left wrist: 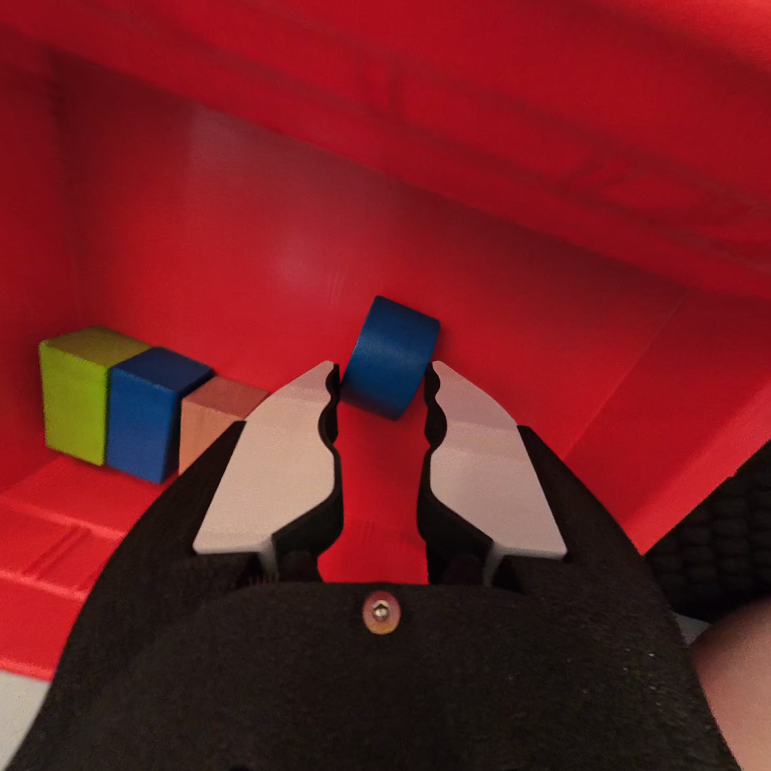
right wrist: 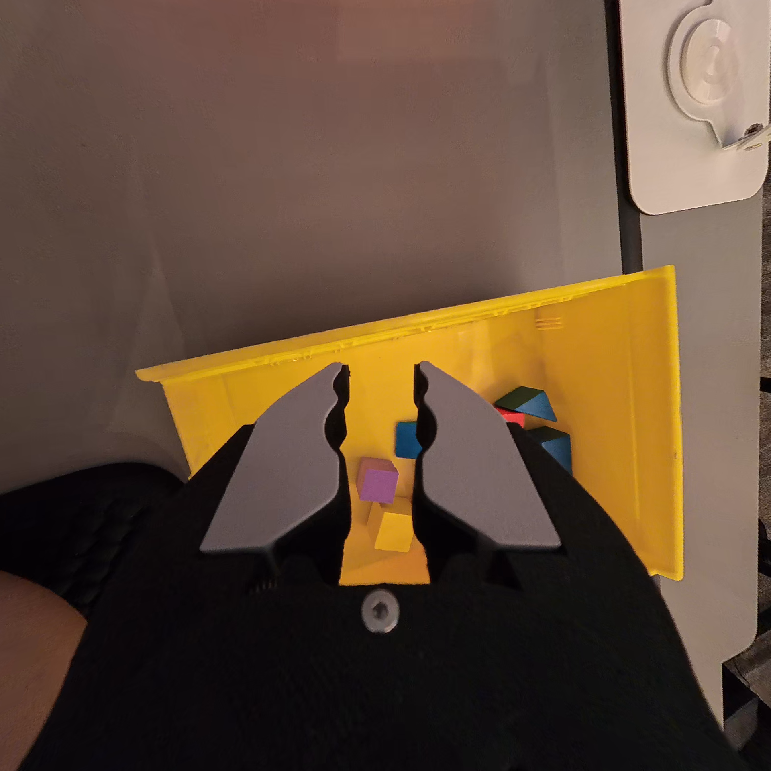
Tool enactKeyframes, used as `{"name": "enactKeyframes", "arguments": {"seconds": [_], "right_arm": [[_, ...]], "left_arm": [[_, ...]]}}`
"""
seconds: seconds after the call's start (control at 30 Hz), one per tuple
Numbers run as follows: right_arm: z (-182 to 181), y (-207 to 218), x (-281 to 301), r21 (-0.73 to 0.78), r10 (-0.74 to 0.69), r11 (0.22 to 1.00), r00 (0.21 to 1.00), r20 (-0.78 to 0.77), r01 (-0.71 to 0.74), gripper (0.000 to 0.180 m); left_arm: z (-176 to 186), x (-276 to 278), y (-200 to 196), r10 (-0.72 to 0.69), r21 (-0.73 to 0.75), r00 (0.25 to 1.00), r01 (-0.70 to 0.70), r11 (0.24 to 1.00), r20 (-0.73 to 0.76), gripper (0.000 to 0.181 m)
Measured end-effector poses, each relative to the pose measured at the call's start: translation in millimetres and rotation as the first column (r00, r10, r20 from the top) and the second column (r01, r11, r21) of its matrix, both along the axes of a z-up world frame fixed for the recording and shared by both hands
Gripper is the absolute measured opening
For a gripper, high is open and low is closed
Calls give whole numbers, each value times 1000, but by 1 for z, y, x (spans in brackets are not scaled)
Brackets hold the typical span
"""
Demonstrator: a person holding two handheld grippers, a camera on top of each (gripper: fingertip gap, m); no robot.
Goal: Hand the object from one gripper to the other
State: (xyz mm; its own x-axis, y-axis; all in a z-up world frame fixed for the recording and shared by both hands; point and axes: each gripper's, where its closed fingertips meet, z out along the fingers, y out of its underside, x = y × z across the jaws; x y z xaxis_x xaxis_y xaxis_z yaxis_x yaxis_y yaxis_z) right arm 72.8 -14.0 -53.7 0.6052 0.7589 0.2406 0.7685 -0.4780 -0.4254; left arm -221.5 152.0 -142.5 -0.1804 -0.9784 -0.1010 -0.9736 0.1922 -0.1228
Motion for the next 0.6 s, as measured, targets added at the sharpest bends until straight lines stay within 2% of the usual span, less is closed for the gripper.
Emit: {"name": "enactKeyframes", "arguments": {"seconds": [0.23, 0.3, 0.37, 0.43, 0.47, 0.53, 0.6], "right_arm": [[8, 12, -2, 52, -35, 998, 998, -43, 37, 31], [20, 25, -8, 101, -66, 992, 990, -124, 79, 31], [41, 43, -25, 163, -79, 978, 957, -278, 129, 31], [70, 62, -48, 203, -81, 958, 873, -481, 201, 31], [83, 70, -62, 195, -79, 952, 804, -589, 236, 32], [108, 78, -92, 133, -65, 953, 615, -786, 271, 33], [122, 80, -119, 67, -43, 969, 433, -900, 236, 35]], "left_arm": [[45, 1, 10, 44, 72, 984, -58, 996, 174, 38], [68, 7, 10, 36, 108, 964, -67, 992, 263, 38], [96, 19, 8, 12, 157, 928, -75, 985, 372, 38], [125, 35, -2, -26, 193, 880, -75, 978, 474, 38], [140, 44, -6, -52, 226, 849, -80, 971, 526, 38], [164, 62, -21, -100, 261, 796, -75, 963, 597, 38], [182, 79, -34, -156, 320, 755, -75, 944, 636, 38]]}}
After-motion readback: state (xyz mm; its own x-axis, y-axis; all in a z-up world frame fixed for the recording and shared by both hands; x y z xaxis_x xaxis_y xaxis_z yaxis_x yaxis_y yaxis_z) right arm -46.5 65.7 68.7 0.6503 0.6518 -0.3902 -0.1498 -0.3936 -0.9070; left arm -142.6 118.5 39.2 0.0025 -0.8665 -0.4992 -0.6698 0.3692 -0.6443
